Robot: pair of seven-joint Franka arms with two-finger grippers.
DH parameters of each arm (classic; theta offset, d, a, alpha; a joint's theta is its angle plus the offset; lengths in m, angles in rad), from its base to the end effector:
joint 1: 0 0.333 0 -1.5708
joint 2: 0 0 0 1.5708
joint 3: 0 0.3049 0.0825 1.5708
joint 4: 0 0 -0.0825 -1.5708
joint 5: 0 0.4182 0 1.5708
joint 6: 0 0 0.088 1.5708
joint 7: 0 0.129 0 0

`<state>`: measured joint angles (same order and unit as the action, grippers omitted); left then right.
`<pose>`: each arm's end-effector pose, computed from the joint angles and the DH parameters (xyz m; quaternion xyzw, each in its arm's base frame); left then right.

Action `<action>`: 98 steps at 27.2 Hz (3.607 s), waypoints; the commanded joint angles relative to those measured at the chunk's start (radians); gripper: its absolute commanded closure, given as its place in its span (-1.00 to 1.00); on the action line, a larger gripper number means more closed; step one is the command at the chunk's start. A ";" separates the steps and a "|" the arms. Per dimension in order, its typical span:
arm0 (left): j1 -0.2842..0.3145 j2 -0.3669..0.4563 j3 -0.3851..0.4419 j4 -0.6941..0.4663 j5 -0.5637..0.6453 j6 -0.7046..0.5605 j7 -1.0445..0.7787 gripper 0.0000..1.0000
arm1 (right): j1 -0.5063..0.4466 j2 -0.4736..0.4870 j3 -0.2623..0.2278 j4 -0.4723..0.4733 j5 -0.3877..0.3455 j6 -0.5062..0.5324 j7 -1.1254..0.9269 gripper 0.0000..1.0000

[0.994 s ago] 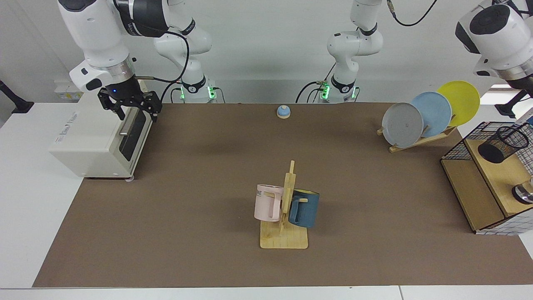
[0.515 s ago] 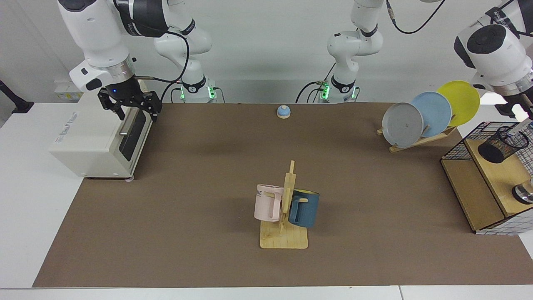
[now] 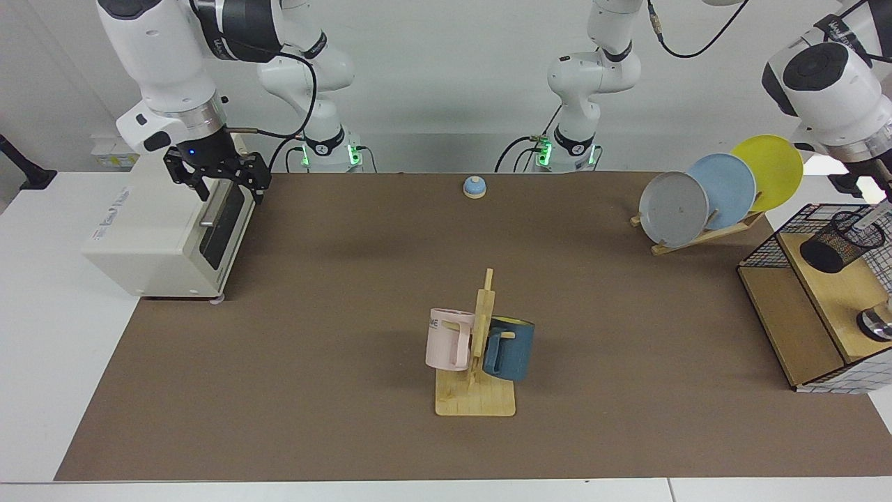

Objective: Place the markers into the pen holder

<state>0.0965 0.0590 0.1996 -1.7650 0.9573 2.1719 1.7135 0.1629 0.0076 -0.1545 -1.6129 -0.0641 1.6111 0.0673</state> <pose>0.6170 0.2339 0.5409 -0.5370 0.7128 0.2761 0.3568 0.5934 -0.0028 0.5694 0.9991 -0.0280 -0.0034 0.0327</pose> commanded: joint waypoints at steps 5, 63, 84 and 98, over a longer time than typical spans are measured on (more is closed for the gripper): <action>0.016 0.054 -0.002 0.012 0.001 0.035 0.011 1.00 | -0.014 -0.012 0.007 -0.008 0.006 0.013 -0.024 -1.00; 0.002 0.081 -0.388 0.163 -0.721 -0.495 -1.604 -1.00 | -0.014 -0.012 0.007 -0.008 0.006 0.013 -0.024 -1.00; 0.014 -0.015 -0.436 0.170 -0.942 -0.523 -1.769 -1.00 | -0.014 -0.012 0.007 -0.008 0.006 0.013 -0.024 -1.00; -0.050 -0.022 -0.330 0.147 -0.940 -0.514 -1.740 -1.00 | -0.014 -0.012 0.007 -0.008 0.006 0.013 -0.024 -1.00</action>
<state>0.1069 0.0524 -0.2036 -1.6005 0.0342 1.6580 -0.0420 0.1629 0.0075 -0.1546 -1.6129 -0.0641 1.6111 0.0673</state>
